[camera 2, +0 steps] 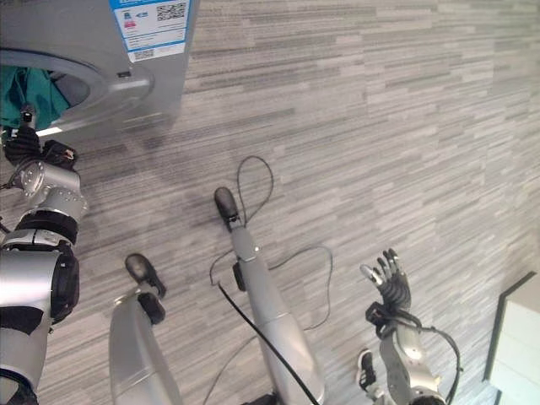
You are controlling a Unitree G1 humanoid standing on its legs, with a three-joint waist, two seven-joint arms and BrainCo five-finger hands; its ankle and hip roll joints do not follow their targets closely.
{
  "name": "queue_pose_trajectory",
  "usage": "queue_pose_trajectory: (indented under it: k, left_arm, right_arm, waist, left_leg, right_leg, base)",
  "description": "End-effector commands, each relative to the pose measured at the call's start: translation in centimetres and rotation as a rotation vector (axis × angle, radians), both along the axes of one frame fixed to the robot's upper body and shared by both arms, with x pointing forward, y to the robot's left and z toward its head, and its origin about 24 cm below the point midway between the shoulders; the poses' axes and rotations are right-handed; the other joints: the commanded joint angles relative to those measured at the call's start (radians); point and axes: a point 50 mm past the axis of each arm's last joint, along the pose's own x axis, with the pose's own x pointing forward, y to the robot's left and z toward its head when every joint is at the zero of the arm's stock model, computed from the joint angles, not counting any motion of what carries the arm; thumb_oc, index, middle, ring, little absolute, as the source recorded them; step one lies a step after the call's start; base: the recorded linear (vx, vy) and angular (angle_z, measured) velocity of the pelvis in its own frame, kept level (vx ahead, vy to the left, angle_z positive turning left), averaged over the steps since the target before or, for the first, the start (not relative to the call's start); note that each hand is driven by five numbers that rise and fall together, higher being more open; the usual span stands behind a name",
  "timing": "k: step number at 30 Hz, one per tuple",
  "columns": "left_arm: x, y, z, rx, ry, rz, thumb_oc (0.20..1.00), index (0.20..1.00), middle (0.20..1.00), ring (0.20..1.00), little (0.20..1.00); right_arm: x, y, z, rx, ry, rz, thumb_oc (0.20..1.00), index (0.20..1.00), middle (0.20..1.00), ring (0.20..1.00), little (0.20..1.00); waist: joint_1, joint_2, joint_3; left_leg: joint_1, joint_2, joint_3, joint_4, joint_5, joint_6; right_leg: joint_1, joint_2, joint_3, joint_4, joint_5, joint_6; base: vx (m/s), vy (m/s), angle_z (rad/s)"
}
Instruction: Grab the laundry basket,head to the washer,open it,put in the laundry and shut it.
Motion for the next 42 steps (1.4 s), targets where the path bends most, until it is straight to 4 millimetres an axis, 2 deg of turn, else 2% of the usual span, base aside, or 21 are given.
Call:
queue_pose_trajectory:
  k: [1, 6, 9, 10, 14, 17, 18, 19, 25, 26, 27, 30, 33, 34, 35, 36, 37, 38, 39, 41, 42]
  left_arm:
    - [-0.7, 0.2, 7.7, 0.205, -0.220, -0.015, 0.200, 0.200, 0.200, 0.200, 0.200]
    - [0.1, -2.4, 9.6, 0.253, -0.291, -0.087, 0.200, 0.200, 0.200, 0.200, 0.200]
    - [0.6, -4.1, 10.6, 0.274, -0.331, -0.156, 0.200, 0.200, 0.200, 0.200, 0.200]
    - [0.6, -4.5, 11.0, 0.292, -0.343, -0.179, 0.200, 0.200, 0.200, 0.200, 0.200]
    - [0.4, -5.1, 11.9, 0.338, -0.384, -0.215, 0.200, 0.200, 0.200, 0.200, 0.200]
    - [0.1, -5.1, 13.0, 0.353, -0.409, -0.220, 0.200, 0.200, 0.200, 0.200, 0.200]
    - [-0.2, -5.1, 13.9, 0.365, -0.436, -0.212, 0.200, 0.200, 0.200, 0.200, 0.200]
    - [-0.9, -6.0, 16.0, 0.371, -0.546, -0.240, 0.200, 0.200, 0.200, 0.200, 0.200]
    - [-2.1, -7.3, 17.0, 0.382, -0.691, -0.282, 0.200, 0.200, 0.200, 0.200, 0.200]
    - [-1.9, -7.1, 16.6, 0.377, -0.666, -0.272, 0.507, 0.507, 0.507, 0.507, 0.507]
    - [-1.4, -6.5, 16.1, 0.396, -0.583, -0.234, 1.000, 1.000, 1.000, 1.000, 1.000]
    - [0.0, -4.2, 14.3, 0.585, -0.224, -0.158, 1.000, 1.000, 1.000, 1.000, 1.000]
    - [1.0, -4.6, 12.1, 0.587, -0.138, -0.183, 1.000, 1.000, 1.000, 1.000, 1.000]
    - [1.3, -4.3, 9.3, 0.572, -0.093, -0.199, 1.000, 1.000, 1.000, 1.000, 1.000]
    - [1.3, -4.3, 9.1, 0.570, -0.091, -0.198, 1.000, 1.000, 1.000, 1.000, 1.000]
    - [1.3, -4.4, 7.5, 0.542, -0.084, -0.214, 1.000, 1.000, 1.000, 1.000, 1.000]
    - [1.1, -4.0, 3.8, 0.487, -0.044, -0.237, 1.000, 1.000, 1.000, 1.000, 1.000]
    - [1.1, -4.2, 2.0, 0.457, -0.028, -0.256, 1.000, 1.000, 1.000, 1.000, 1.000]
    - [1.0, -4.2, 1.8, 0.455, -0.027, -0.255, 1.000, 1.000, 1.000, 1.000, 1.000]
    - [0.5, -4.5, -1.7, 0.372, -0.012, -0.287, 1.000, 1.000, 1.000, 1.000, 1.000]
    - [0.4, -4.5, -1.9, 0.369, -0.010, -0.285, 1.000, 1.000, 1.000, 1.000, 1.000]
  right_arm:
    - [-0.8, -1.8, 1.0, -0.028, -0.046, -0.034, 1.000, 1.000, 1.000, 1.000, 1.000]
    - [-1.2, -1.8, 0.8, -0.039, -0.026, -0.019, 1.000, 1.000, 1.000, 1.000, 1.000]
    - [-1.4, -2.0, 0.5, -0.054, 0.002, -0.011, 1.000, 1.000, 1.000, 1.000, 1.000]
    - [-1.5, -2.2, 0.3, -0.059, 0.017, -0.015, 1.000, 1.000, 1.000, 1.000, 1.000]
    - [-2.0, -2.7, -0.5, -0.072, 0.069, -0.034, 1.000, 1.000, 1.000, 1.000, 1.000]
    - [-2.2, -3.0, -0.8, -0.077, 0.094, -0.041, 1.000, 1.000, 1.000, 1.000, 1.000]
    - [-2.4, -3.1, -1.0, -0.079, 0.106, -0.045, 1.000, 1.000, 1.000, 1.000, 1.000]
    - [-2.6, -3.5, -1.3, -0.076, 0.122, -0.062, 1.000, 1.000, 1.000, 1.000, 1.000]
    - [-2.5, -3.9, -1.4, -0.092, 0.126, -0.085, 1.000, 1.000, 1.000, 1.000, 1.000]
    - [-2.6, -3.8, -1.3, -0.096, 0.125, -0.074, 1.000, 1.000, 1.000, 1.000, 1.000]
    - [-2.7, -3.8, -1.4, -0.111, 0.136, -0.056, 1.000, 1.000, 1.000, 1.000, 1.000]
    - [-2.5, -4.1, -0.6, -0.128, 0.108, -0.032, 1.000, 1.000, 1.000, 1.000, 1.000]
    - [-2.7, -4.0, -0.9, -0.106, 0.112, -0.042, 1.000, 1.000, 1.000, 1.000, 1.000]
    - [-2.7, -3.8, -0.9, -0.099, 0.105, -0.041, 1.000, 1.000, 1.000, 1.000, 1.000]
    - [-2.8, -3.8, -0.9, -0.102, 0.107, -0.040, 1.000, 1.000, 1.000, 1.000, 1.000]
    - [-2.8, -3.8, -0.9, -0.099, 0.106, -0.045, 1.000, 1.000, 1.000, 1.000, 1.000]
    - [-2.8, -3.6, -1.1, -0.098, 0.109, -0.057, 1.000, 1.000, 1.000, 1.000, 1.000]
    - [-2.7, -3.7, -1.3, -0.100, 0.119, -0.062, 1.000, 1.000, 1.000, 1.000, 1.000]
    - [-2.8, -3.7, -1.3, -0.102, 0.121, -0.061, 1.000, 1.000, 1.000, 1.000, 1.000]
    - [-2.5, -3.5, -1.3, -0.102, 0.115, -0.077, 1.000, 1.000, 1.000, 1.000, 1.000]
    - [-2.5, -3.6, -1.3, -0.105, 0.118, -0.076, 1.000, 1.000, 1.000, 1.000, 1.000]
  waist:
    - [-0.008, 0.022, -0.009]
    - [0.009, 0.037, -0.004]
    - [0.031, 0.069, -0.001]
    - [0.048, 0.094, 0.001]
    - [0.076, 0.122, 0.014]
    - [0.084, 0.130, 0.019]
    - [0.087, 0.134, 0.021]
    - [0.093, 0.143, 0.023]
    - [0.097, 0.143, 0.039]
    - [0.096, 0.140, 0.042]
    - [0.093, 0.141, 0.045]
    - [0.083, 0.143, 0.057]
    - [0.084, 0.152, 0.071]
    - [0.089, 0.152, 0.085]
    - [0.088, 0.153, 0.083]
    - [0.090, 0.155, 0.089]
    - [0.102, 0.155, 0.105]
    - [0.106, 0.157, 0.110]
    - [0.105, 0.158, 0.109]
    - [0.116, 0.160, 0.116]
    - [0.114, 0.161, 0.115]
  left_leg:
    - [0.115, -0.024, 0.039, -0.018, -0.097, 0.060]
    - [0.129, -0.040, 0.041, -0.038, -0.089, 0.061]
    - [0.156, -0.060, 0.049, -0.064, -0.081, 0.062]
    - [0.177, -0.070, 0.051, -0.082, -0.072, 0.061]
    - [0.240, -0.088, 0.062, -0.129, -0.054, 0.057]
    - [0.269, -0.094, 0.067, -0.147, -0.046, 0.054]
    - [0.285, -0.098, 0.065, -0.159, -0.041, 0.053]
    - [0.300, -0.106, 0.063, -0.170, -0.032, 0.049]
    - [0.302, -0.114, 0.059, -0.169, -0.024, 0.042]
    - [0.297, -0.113, 0.060, -0.168, -0.023, 0.042]
    - [0.290, -0.113, 0.058, -0.168, -0.020, 0.041]
    - [0.266, -0.111, 0.059, -0.159, -0.013, 0.040]
    - [0.254, -0.114, 0.061, -0.158, -0.005, 0.039]
    - [0.259, -0.116, 0.063, -0.164, -0.002, 0.039]
    - [0.260, -0.116, 0.063, -0.165, -0.002, 0.040]
    - [0.263, -0.117, 0.065, -0.166, -0.001, 0.040]
    - [0.277, -0.116, 0.074, -0.171, 0.003, 0.042]
    - [0.284, -0.115, 0.077, -0.173, 0.004, 0.042]
    - [0.286, -0.115, 0.077, -0.173, 0.004, 0.042]
    - [0.304, -0.116, 0.078, -0.188, 0.013, 0.040]
    - [0.307, -0.116, 0.078, -0.190, 0.014, 0.040]
  right_leg:
    - [0.042, 0.001, -0.032, -0.018, -0.053, 0.048]
    - [0.052, -0.010, -0.034, -0.029, -0.045, 0.051]
    - [0.070, -0.021, -0.029, -0.029, -0.047, 0.050]
    - [0.081, -0.030, -0.026, -0.024, -0.049, 0.051]
    - [0.128, -0.052, -0.024, -0.026, -0.051, 0.054]
    - [0.154, -0.063, -0.023, -0.028, -0.052, 0.056]
    - [0.167, -0.068, -0.023, -0.029, -0.054, 0.057]
    - [0.182, -0.075, -0.025, -0.027, -0.059, 0.057]
    - [0.199, -0.079, -0.032, -0.036, -0.064, 0.049]
    - [0.199, -0.078, -0.032, -0.042, -0.063, 0.047]
    - [0.197, -0.077, -0.030, -0.049, -0.059, 0.045]
    - [0.179, -0.076, -0.022, -0.047, -0.052, 0.044]
    - [0.166, -0.075, -0.018, -0.047, -0.045, 0.045]
    - [0.162, -0.074, -0.014, -0.047, -0.042, 0.044]
    - [0.163, -0.074, -0.013, -0.047, -0.042, 0.044]
    - [0.163, -0.073, -0.010, -0.045, -0.042, 0.042]
    - [0.166, -0.071, -0.011, -0.038, -0.045, 0.040]
    - [0.169, -0.070, -0.008, -0.032, -0.046, 0.039]
    - [0.170, -0.069, -0.008, -0.031, -0.047, 0.039]
    - [0.182, -0.069, -0.007, -0.028, -0.053, 0.035]
    - [0.184, -0.070, -0.007, -0.029, -0.053, 0.035]
  base:
    - [0.01, 0.003, 0.08]
    - [0.01, 0.007, 0.04]
    - [0.00, 0.055, 0.04]
    - [0.00, 0.030, 0.10]
    - [-0.02, 0.030, 0.10]
    - [-0.03, 0.010, 0.14]
    - [0.00, 0.000, 0.00]
    - [0.00, 0.000, 0.00]
    - [-0.02, -0.013, 0.09]
    - [-0.02, -0.022, 0.10]
    - [-0.03, -0.026, 0.04]
    - [-0.01, 0.004, -0.01]
    - [0.00, 0.000, 0.00]
    - [0.00, 0.000, 0.00]
    - [0.00, 0.000, 0.00]
    - [0.00, 0.026, -0.05]
    - [-0.01, 0.024, -0.10]
    - [-0.01, 0.020, -0.16]
    - [-0.01, -0.012, -0.16]
    - [-0.01, -0.022, -0.10]
    - [-0.01, -0.037, -0.05]
